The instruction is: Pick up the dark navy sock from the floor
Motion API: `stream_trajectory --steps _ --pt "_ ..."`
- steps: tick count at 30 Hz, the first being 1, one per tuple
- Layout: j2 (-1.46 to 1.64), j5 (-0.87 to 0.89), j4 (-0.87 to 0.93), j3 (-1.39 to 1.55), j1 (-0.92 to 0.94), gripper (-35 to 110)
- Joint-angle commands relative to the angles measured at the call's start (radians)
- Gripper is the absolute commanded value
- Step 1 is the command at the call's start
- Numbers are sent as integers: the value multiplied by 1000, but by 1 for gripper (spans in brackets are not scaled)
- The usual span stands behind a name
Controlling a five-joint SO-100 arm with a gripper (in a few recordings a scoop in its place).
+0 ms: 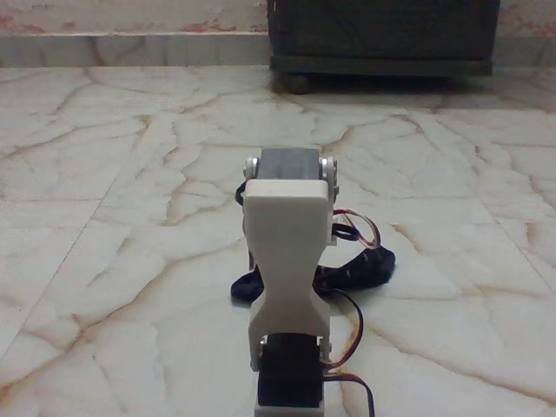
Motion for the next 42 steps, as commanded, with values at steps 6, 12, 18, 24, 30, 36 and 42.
stream_trajectory --steps 6,12,18,24,30,36,42 --pt "-135 290 236 -284 9 0" --pt "-285 502 518 -541 20 0" --pt "-502 620 601 -785 41 0" --pt "-614 741 597 -867 38 7" --pt "-813 854 758 -1114 5 9" --pt "-1022 902 815 -1358 6 9" --pt "-1173 842 712 -1410 14 8"
